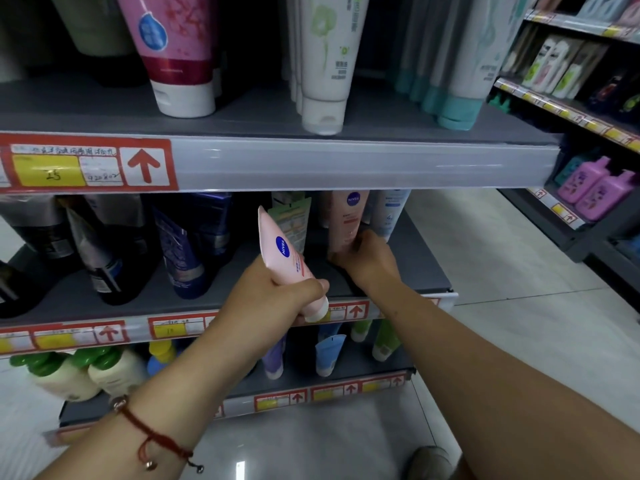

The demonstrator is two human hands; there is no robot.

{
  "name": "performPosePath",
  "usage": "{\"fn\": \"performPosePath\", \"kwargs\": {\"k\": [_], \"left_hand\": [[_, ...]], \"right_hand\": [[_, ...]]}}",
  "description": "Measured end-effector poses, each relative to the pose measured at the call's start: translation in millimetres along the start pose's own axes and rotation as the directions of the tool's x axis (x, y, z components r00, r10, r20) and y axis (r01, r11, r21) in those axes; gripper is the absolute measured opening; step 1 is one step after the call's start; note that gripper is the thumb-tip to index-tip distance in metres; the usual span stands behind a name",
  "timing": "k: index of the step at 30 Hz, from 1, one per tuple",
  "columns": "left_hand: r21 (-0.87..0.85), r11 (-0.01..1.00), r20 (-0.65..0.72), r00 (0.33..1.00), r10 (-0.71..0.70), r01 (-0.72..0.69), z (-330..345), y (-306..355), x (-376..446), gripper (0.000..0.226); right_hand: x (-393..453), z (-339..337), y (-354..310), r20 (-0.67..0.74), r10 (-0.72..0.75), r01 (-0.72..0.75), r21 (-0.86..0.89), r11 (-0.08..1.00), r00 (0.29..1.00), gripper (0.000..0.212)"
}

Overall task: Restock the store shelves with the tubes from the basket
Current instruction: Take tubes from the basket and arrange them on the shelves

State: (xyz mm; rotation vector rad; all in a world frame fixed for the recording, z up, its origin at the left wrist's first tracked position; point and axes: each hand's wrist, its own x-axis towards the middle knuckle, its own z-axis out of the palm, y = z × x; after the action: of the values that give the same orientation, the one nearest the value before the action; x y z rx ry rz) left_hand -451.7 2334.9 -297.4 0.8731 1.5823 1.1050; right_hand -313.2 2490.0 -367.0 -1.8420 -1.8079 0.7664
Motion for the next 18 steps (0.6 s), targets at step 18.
{"fn": "performPosePath", "kwargs": {"k": [18], "left_hand": [[-0.006, 1.000, -0.018, 0.999, 0.031, -0.031, 2.3, -0.9, 10.3, 0.085]], "right_hand": [[14.6, -12.8, -9.7, 0.118, -0.025, 0.028, -0.028, 0.999, 0.993, 0.058]]}}
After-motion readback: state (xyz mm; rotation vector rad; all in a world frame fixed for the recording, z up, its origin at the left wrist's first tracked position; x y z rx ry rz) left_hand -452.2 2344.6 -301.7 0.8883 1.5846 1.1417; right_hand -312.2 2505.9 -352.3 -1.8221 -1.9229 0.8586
